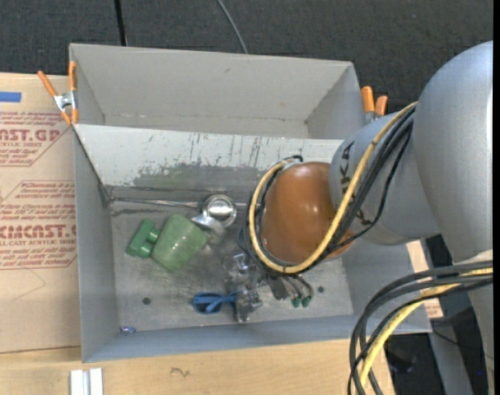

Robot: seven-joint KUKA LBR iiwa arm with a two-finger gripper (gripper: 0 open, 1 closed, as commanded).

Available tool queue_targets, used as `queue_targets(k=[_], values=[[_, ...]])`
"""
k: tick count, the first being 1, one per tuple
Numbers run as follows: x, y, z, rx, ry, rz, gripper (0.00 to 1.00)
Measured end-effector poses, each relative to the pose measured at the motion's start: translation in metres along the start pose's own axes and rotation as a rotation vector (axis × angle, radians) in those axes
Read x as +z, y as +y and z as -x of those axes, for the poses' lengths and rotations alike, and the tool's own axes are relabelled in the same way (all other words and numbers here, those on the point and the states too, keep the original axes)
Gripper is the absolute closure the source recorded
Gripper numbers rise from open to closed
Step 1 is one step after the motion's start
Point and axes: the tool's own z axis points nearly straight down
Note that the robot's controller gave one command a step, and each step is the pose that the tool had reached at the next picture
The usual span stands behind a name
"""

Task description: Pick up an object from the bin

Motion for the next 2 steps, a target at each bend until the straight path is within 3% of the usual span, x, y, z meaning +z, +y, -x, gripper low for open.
queue_targets(k=[1,2], values=[[-0.036,0.001,0.001,0.0,-0.001,-0.001,1.0],[-0.105,0.001,0.003,0.0,-0.005,-0.002,1.0]])
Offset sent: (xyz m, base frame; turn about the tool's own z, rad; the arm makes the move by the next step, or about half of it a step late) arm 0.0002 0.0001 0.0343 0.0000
